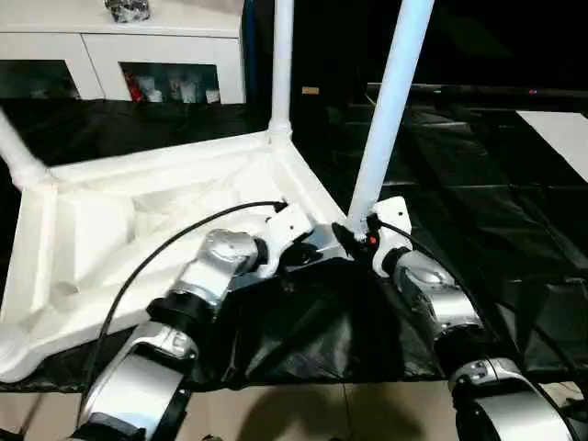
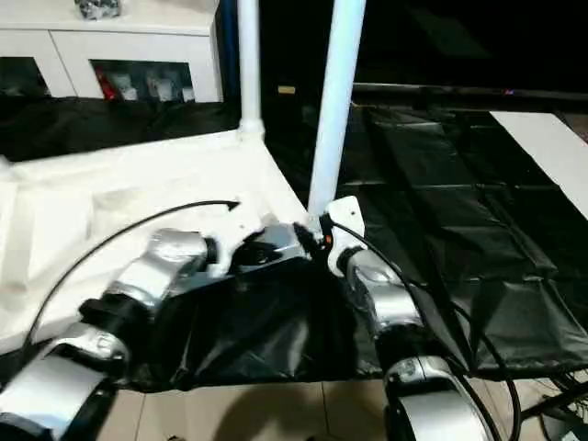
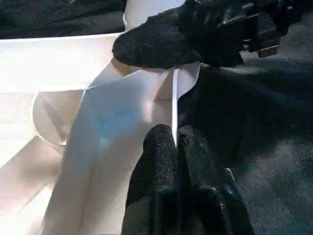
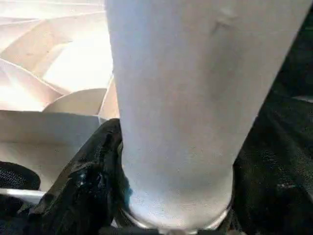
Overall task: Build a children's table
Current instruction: Rotate leg to tighten
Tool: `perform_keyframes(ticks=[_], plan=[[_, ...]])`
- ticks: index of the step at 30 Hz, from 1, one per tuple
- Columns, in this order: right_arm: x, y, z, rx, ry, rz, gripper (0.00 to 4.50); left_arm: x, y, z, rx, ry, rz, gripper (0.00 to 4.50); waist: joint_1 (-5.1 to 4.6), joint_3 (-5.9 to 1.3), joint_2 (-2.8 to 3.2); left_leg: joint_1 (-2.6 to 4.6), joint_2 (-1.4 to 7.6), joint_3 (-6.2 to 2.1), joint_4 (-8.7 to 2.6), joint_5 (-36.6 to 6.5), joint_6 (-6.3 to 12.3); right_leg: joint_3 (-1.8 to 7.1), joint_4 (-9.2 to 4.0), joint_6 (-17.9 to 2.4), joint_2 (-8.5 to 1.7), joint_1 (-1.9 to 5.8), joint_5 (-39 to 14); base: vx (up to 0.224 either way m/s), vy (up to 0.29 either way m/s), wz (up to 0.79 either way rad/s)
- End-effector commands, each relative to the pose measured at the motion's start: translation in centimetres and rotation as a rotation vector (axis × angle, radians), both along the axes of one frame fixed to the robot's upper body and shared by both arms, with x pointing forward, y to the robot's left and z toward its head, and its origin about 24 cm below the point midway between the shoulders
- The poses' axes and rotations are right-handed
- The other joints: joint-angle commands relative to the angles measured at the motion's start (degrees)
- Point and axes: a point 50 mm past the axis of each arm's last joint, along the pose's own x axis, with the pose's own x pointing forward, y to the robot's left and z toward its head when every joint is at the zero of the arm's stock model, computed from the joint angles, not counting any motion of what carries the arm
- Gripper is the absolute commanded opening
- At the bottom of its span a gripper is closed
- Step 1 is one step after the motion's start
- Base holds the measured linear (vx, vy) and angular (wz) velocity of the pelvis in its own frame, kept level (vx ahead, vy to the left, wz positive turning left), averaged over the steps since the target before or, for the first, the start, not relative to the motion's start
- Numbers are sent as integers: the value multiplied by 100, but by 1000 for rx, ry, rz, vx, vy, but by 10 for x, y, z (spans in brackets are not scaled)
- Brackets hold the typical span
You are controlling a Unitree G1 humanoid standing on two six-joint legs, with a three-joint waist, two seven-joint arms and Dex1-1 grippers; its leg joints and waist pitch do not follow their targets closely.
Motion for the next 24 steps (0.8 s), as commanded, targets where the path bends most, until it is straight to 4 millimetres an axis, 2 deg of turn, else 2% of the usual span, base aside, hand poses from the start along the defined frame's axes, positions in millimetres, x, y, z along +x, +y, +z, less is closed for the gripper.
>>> perform_keyframes(ticks=[1,2,5,6,7,8,12,14,16,19,22,24], plan=[[-8,44,-4,10,25,170,343,-9,-35,0,-40,6,-95,0,-5,-290,4,70,154,-119,-431,-2026,126,257,-502,-964,-325,187,-2366,0,0,0],[-7,43,-3,18,20,173,343,-9,-33,0,-39,5,-102,0,-7,-289,9,71,159,-121,-436,-2044,131,255,-502,-972,-326,185,-2348,0,0,0],[-7,38,1,7,-23,201,381,-9,-26,1,-44,1,-128,0,-25,-297,11,62,167,-127,-446,-2074,131,256,-487,-1001,-321,193,-2238,0,0,0],[-6,38,1,4,-30,202,381,-9,-25,1,-45,0,-128,0,-27,-301,15,56,169,-121,-442,-2028,144,264,-471,-1060,-327,195,-2105,0,0,0],[-7,34,3,0,-46,228,381,-10,-21,1,-45,-1,-144,0,-27,-301,-13,57,168,-111,-438,-2001,168,266,-471,-1087,-324,197,-2060,0,0,0],[-8,33,3,0,-48,232,381,-10,-20,2,-45,-1,-147,0,-14,-306,-5,62,168,-113,-436,-1979,190,265,-463,-1105,-331,203,-2034,0,0,0],[-22,8,7,-36,-77,468,381,-16,6,4,-42,5,-286,0,27,-335,-22,15,162,-86,-401,-1616,419,281,-401,-1195,-337,270,-1506,0,0,0],[-25,3,8,-43,-74,525,381,-18,11,5,-50,16,-310,0,22,-349,-15,14,173,-71,-389,-1318,562,280,-341,-1377,-320,277,-1018,0,0,0],[-32,-3,9,-52,-66,612,381,-20,17,7,-50,29,-347,0,49,-340,-9,18,189,-61,-389,-1172,644,276,-320,-1489,-315,283,-857,0,0,0],[-39,-11,12,-60,-48,705,381,-23,24,8,-37,45,-393,0,142,-337,-1,38,218,-48,-392,-1177,634,271,-309,-1483,-306,291,-907,0,0,0],[-48,-23,16,-70,-4,826,381,-28,33,10,-27,72,-454,0,177,-316,-13,51,224,-44,-409,-1368,535,270,-331,-1424,-303,274,-1183,0,0,0],[-49,-25,16,-76,6,847,356,-29,35,10,-26,79,-466,0,204,-311,-5,69,233,-41,-412,-1482,460,283,-352,-1381,-318,248,-1388,0,0,0]])
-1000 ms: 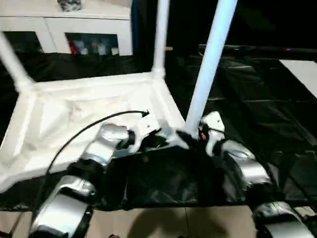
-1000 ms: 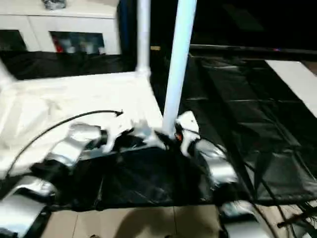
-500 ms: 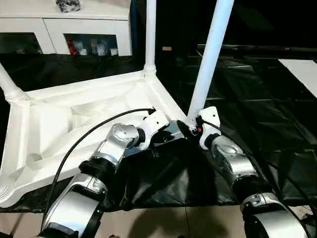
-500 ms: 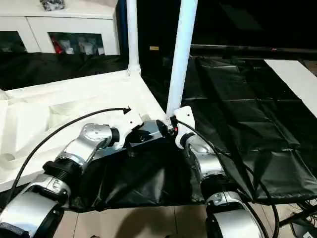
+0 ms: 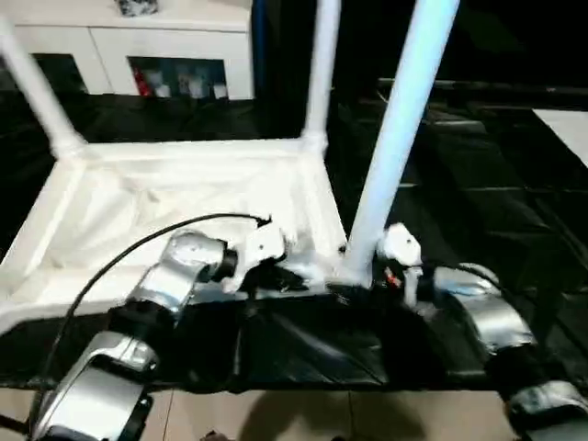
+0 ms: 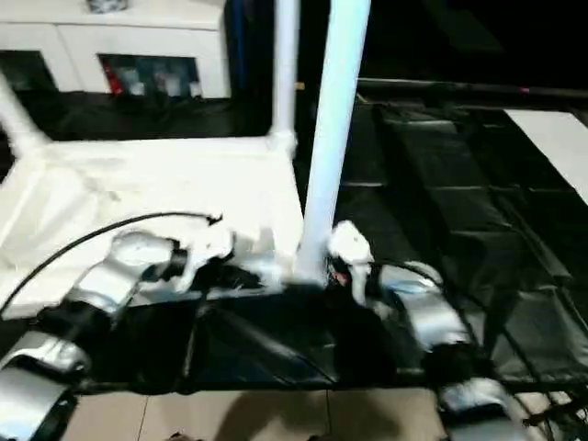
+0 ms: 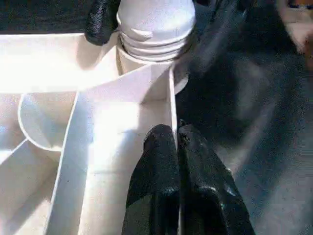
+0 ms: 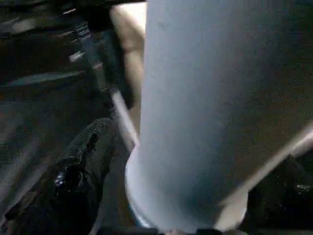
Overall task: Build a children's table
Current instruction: Rotate leg to tighten
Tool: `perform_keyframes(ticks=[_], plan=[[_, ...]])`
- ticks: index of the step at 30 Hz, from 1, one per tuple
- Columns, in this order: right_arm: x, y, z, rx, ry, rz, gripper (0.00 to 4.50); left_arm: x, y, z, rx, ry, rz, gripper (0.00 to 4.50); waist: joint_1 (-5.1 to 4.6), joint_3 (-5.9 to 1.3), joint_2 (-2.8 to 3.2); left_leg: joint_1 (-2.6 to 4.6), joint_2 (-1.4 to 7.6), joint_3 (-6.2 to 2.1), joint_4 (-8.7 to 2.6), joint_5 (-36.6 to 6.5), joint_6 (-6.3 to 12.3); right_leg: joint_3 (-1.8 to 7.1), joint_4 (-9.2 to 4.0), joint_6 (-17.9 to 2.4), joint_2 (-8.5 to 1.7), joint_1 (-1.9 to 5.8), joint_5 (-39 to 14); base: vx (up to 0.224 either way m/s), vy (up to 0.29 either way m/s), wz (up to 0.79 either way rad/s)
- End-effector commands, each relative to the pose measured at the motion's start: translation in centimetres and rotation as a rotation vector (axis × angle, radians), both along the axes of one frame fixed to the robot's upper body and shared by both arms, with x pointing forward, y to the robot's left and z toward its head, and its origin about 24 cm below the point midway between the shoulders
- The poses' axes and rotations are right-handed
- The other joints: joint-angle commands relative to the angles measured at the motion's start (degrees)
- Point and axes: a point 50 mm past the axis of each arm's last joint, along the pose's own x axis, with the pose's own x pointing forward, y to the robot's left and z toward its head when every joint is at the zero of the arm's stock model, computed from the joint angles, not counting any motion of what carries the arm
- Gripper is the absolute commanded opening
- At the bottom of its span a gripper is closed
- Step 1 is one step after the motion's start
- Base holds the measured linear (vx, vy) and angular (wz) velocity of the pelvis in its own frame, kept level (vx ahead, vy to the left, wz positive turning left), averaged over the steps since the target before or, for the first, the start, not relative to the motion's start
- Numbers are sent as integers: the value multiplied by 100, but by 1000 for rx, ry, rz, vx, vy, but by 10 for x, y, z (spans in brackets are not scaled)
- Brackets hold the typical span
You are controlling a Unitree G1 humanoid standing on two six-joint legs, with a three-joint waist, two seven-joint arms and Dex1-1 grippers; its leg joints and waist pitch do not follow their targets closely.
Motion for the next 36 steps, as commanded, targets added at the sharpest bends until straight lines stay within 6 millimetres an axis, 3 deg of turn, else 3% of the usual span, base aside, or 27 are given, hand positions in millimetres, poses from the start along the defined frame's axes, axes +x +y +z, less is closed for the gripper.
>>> perform_keyframes(ticks=[1,4,9,17,20,21,23,24,25,27,30,32,33,35,36], plan=[[-5,4,1,-10,31,91,356,-4,-6,4,-9,-2,-73,0,13,-318,-16,83,220,-50,-364,-1518,435,294,-354,-1347,-323,268,-1466,0,0,0],[-7,1,1,-21,53,118,324,-4,-1,4,4,2,-89,0,35,-313,-22,93,221,-62,-375,-1565,347,294,-372,-1250,-324,259,-1680,0,0,0],[-8,5,1,-2,72,126,284,-5,1,5,2,8,-97,0,65,-330,-41,78,216,-64,-366,-1381,339,295,-340,-1270,-329,273,-1471,0,0,0],[-13,8,-6,66,137,51,270,-4,-2,2,12,6,-56,0,105,-333,-51,86,215,-60,-358,-1290,362,298,-337,-1240,-340,273,-1456,0,0,0],[-4,10,-13,62,122,-99,270,2,-7,-2,54,-35,7,0,55,-300,-47,106,201,-78,-382,-1564,209,296,-404,-1134,-350,224,-1933,0,0,0],[7,13,-21,47,100,-281,270,8,-18,-6,57,-46,95,0,24,-283,-44,122,189,-99,-397,-1742,94,288,-444,-1026,-352,209,-2285,0,0,0],[12,15,-24,41,97,-357,269,10,-23,-7,48,-48,130,0,-18,-271,-48,142,174,-119,-402,-1913,-27,271,-478,-924,-357,193,-2635,0,0,0],[20,20,-27,32,75,-477,269,11,-36,-8,25,-46,178,0,-82,-271,-50,136,165,-156,-408,-2061,-90,245,-523,-754,-366,210,-2964,0,0,0],[21,22,-28,31,75,-506,269,11,-40,-9,22,-45,185,0,-120,-262,-31,143,166,-157,-400,-2181,-101,245,-540,-748,-362,177,-3026,0,0,0],[27,31,-29,37,78,-587,269,10,-52,-11,14,-44,212,0,-182,-269,-19,126,165,-178,-408,-2310,-113,232,-542,-738,-347,184,-2998,0,0,0],[36,57,-24,68,57,-660,269,9,-76,-14,6,-59,258,0,-250,-267,-41,145,140,-165,-386,-2460,-38,226,-581,-742,-340,148,-3028,0,0,0],[36,63,-21,66,33,-653,269,8,-80,-15,9,-67,257,0,-255,-267,-39,149,130,-167,-373,-2475,9,215,-607,-679,-345,146,-3182,0,0,0],[37,66,-20,72,26,-652,325,8,-82,-16,11,-71,258,0,-253,-264,-41,145,127,-164,-375,-2445,40,216,-619,-638,-344,143,-3216,0,0,0],[38,70,-19,109,37,-654,339,8,-83,-16,19,-81,256,0,-252,-270,-75,134,128,-163,-375,-2447,83,214,-621,-604,-344,142,-3237,0,0,0],[38,71,-18,116,36,-650,339,8,-82,-16,21,-86,253,0,-243,-273,-57,137,135,-166,-376,-2426,87,219,-616,-618,-352,141,-3216,0,0,0]])
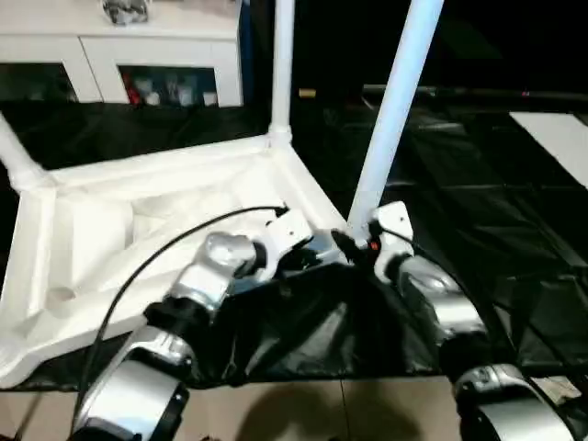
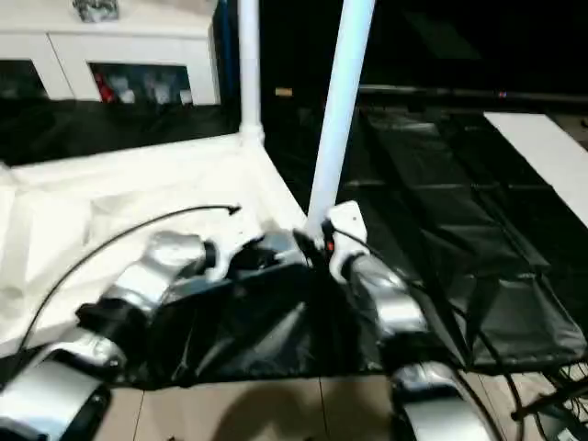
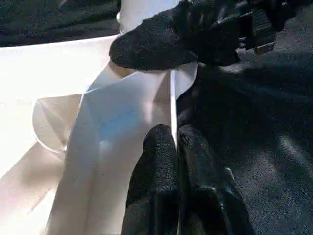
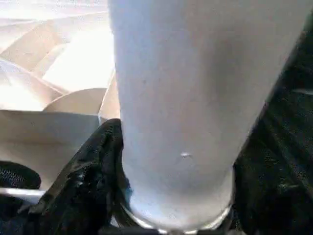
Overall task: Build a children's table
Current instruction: Rotate leg to tighten
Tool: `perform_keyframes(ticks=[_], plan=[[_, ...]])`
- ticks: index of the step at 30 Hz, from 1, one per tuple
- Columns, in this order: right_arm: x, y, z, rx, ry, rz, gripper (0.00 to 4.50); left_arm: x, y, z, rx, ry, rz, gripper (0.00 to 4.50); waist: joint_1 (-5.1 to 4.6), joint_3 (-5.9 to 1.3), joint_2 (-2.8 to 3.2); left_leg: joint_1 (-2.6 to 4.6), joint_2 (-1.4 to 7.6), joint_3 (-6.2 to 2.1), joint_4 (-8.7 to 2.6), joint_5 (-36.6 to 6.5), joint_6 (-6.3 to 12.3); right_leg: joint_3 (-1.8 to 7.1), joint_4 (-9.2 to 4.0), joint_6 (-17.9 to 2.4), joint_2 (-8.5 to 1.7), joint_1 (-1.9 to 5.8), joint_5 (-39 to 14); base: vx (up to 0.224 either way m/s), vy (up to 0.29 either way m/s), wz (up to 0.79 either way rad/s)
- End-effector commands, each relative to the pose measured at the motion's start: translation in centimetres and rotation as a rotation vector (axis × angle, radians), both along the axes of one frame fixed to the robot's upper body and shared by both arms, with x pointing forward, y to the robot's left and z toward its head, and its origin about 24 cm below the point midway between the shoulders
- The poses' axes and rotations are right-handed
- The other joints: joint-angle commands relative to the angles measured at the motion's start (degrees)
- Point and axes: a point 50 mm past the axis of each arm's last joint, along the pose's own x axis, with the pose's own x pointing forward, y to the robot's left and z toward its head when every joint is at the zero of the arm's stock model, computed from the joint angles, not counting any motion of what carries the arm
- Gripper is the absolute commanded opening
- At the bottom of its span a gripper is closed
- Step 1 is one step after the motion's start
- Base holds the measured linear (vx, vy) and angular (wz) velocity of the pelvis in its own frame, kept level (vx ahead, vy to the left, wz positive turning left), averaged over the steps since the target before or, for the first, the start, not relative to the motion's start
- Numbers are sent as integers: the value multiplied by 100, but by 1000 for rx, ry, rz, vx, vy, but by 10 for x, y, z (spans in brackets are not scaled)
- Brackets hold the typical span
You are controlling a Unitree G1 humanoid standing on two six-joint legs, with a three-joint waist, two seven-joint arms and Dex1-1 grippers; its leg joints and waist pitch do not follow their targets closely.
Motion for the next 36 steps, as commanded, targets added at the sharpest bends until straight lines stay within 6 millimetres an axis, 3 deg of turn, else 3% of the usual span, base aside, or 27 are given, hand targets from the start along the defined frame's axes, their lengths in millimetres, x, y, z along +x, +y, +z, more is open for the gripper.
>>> perform_keyframes(ticks=[1,5,6,10,14,17,21,24,27,36], plan=[[-4,37,2,21,-4,152,360,-13,-33,-7,-14,24,-120,0,-15,-255,-27,105,158,-149,-442,-2396,100,221,-590,-674,-337,96,-3118,0,0,0],[-5,30,4,-1,-47,183,384,-12,-22,-5,-6,16,-132,0,6,-279,-24,78,172,-142,-455,-2301,123,245,-534,-794,-343,123,-2751,0,0,0],[-10,25,6,6,-69,272,384,-12,-13,-3,-10,14,-162,0,8,-275,-28,42,169,-139,-458,-2235,178,247,-520,-823,-341,151,-2638,0,0,0],[-18,12,8,-5,-85,397,384,-14,2,0,-7,20,-219,0,49,-313,-29,8,185,-107,-443,-1841,324,281,-430,-1021,-338,210,-1933,0,0,0],[-30,-8,12,-9,-53,567,384,-18,20,6,-23,56,-313,0,64,-349,-20,2,186,-70,-407,-1330,559,290,-317,-1365,-315,255,-1049,0,0,0],[-36,-20,16,-26,-24,672,384,-20,30,9,-5,83,-371,0,142,-354,-2,25,214,-52,-392,-1028,668,286,-249,-1540,-302,266,-599,0,0,0],[-41,-28,18,-33,2,760,359,-23,38,11,16,98,-423,0,217,-335,-1,40,237,-35,-403,-1122,610,274,-245,-1573,-301,258,-687,0,0,0],[-46,-33,19,-53,37,833,339,-26,43,13,24,113,-466,0,253,-309,2,62,239,-37,-424,-1424,407,285,-305,-1430,-314,237,-1272,0,0,0],[-48,-34,18,-68,58,867,314,-27,46,14,32,125,-491,0,271,-305,-7,63,231,-45,-434,-1484,327,286,-325,-1331,-315,234,-1471,0,0,0],[-49,-26,19,-17,68,881,270,-27,51,13,42,143,-489,0,302,-333,2,50,224,-46,-417,-1221,342,285,-265,-1412,-309,253,-1045,0,0,0]])
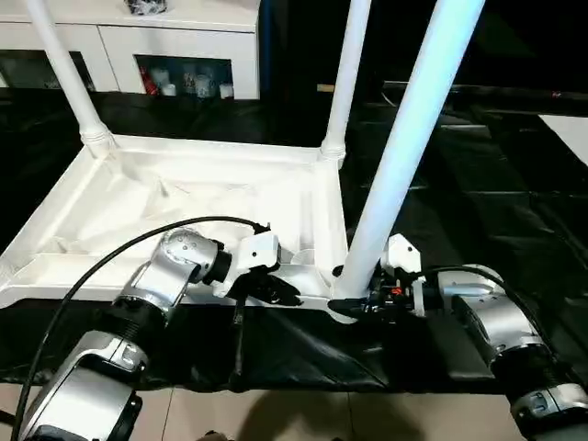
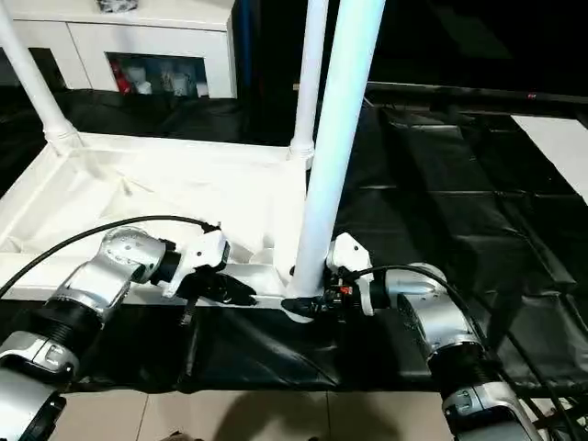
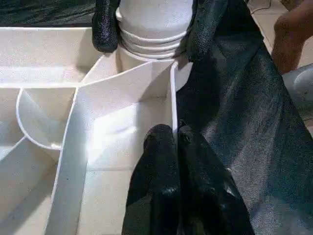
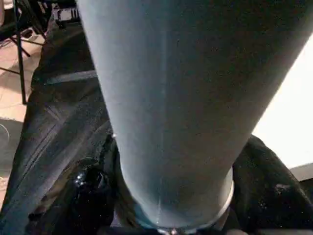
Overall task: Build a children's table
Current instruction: Rotate leg to tighten
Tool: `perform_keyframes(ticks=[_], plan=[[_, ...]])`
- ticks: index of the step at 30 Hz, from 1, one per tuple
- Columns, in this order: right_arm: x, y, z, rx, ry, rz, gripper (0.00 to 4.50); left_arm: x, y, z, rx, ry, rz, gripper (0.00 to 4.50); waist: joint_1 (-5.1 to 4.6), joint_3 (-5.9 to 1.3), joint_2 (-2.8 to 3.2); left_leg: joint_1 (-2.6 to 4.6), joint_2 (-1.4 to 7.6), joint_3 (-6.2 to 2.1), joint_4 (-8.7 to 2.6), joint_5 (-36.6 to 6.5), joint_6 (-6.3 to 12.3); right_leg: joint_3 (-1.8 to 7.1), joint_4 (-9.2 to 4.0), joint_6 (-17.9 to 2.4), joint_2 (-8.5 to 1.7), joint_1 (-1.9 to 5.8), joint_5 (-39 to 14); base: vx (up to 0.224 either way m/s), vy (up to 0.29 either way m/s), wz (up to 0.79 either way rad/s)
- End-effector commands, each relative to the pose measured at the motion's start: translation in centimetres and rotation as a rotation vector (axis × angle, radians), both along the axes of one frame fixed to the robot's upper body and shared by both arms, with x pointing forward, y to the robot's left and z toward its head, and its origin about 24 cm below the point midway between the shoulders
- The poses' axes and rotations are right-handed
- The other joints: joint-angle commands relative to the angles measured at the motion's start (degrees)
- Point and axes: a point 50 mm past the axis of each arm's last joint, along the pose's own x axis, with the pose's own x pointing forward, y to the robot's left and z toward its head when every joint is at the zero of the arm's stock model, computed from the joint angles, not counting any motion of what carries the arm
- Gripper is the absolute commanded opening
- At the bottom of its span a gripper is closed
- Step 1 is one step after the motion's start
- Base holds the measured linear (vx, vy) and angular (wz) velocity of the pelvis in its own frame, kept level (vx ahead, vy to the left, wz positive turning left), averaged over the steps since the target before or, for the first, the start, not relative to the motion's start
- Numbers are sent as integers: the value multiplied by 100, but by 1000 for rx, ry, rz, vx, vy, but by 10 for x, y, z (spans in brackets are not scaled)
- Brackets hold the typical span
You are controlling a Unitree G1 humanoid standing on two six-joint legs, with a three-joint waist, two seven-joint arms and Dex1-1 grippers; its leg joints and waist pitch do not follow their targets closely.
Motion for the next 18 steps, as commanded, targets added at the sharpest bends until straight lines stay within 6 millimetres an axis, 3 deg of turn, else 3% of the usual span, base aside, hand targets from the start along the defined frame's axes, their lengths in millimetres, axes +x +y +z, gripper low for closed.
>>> perform_keyframes(ticks=[1,4,5,7,9,11,12,14,15,18], plan=[[-2,5,1,26,15,14,270,-3,-4,0,23,0,-46,0,11,-338,5,76,210,-61,-364,-1230,334,287,-294,-1385,-322,290,-1073,0,0,0],[3,8,-6,69,42,-154,269,3,-10,-8,51,-14,50,0,4,-321,-2,91,212,-62,-374,-1378,263,295,-330,-1321,-331,271,-1349,0,0,0],[6,9,-8,60,35,-189,269,4,-12,-9,58,-24,71,0,-6,-305,28,102,202,-79,-392,-1515,181,294,-365,-1247,-338,256,-1631,0,0,0],[11,10,-13,42,19,-270,268,10,-16,-12,64,-44,150,0,-48,-283,5,120,181,-94,-393,-1801,57,292,-429,-1088,-348,227,-2167,0,0,0],[22,18,-21,26,-3,-471,267,20,-36,-14,19,-65,300,0,-112,-252,18,172,167,-120,-393,-2133,-114,274,-502,-928,-345,161,-2746,-32,5,0],[26,28,-25,46,20,-565,267,22,-52,-13,-8,-69,345,0,-170,-247,18,154,146,-163,-391,-2287,-140,236,-536,-780,-357,186,-3125,0,0,0],[29,39,-28,46,41,-629,267,22,-66,-13,-32,-68,370,0,-194,-252,16,149,154,-182,-401,-2336,-126,220,-560,-698,-360,194,-3199,0,0,0],[30,43,-29,40,47,-649,267,21,-72,-13,-42,-67,377,0,-210,-262,11,153,151,-182,-406,-2379,-67,212,-589,-688,-350,194,-3100,0,0,0],[31,51,-29,34,48,-670,267,20,-80,-13,-50,-69,373,0,-216,-263,60,149,151,-184,-408,-2381,-65,220,-579,-704,-348,192,-3023,0,0,0],[34,73,-24,45,11,-678,267,17,-92,-15,-52,-81,356,0,-275,-253,24,150,120,-172,-397,-2518,-2,207,-609,-683,-338,162,-3109,0,0,0]])
